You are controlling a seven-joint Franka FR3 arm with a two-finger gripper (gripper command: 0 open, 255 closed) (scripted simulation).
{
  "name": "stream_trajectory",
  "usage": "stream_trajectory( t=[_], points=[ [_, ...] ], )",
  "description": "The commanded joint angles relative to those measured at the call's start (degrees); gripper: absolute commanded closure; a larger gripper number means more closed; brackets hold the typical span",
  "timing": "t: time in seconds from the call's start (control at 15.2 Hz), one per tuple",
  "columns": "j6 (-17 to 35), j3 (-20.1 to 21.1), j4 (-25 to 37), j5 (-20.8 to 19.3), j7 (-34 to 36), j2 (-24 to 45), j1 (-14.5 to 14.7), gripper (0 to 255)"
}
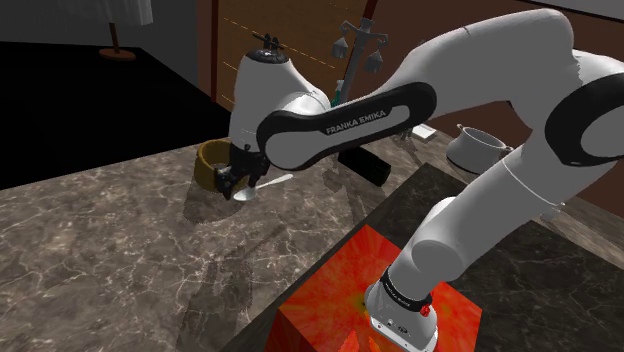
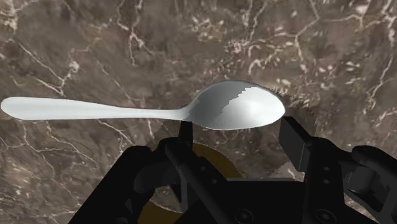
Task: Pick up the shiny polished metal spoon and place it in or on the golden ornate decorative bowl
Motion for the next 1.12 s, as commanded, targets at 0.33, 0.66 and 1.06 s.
stream_trajectory(
  t=[0.33,0.66,1.06],
  points=[
    [-5.72,-0.99,3.26,1.44,-1.66,-2.7,0.35,255],
    [-9.69,-1.57,6.0,2.01,-2.44,-4.06,0.47,255],
    [-14.07,-2.15,9.39,2.37,-3.12,-5.14,0.5,255]
  ],
)
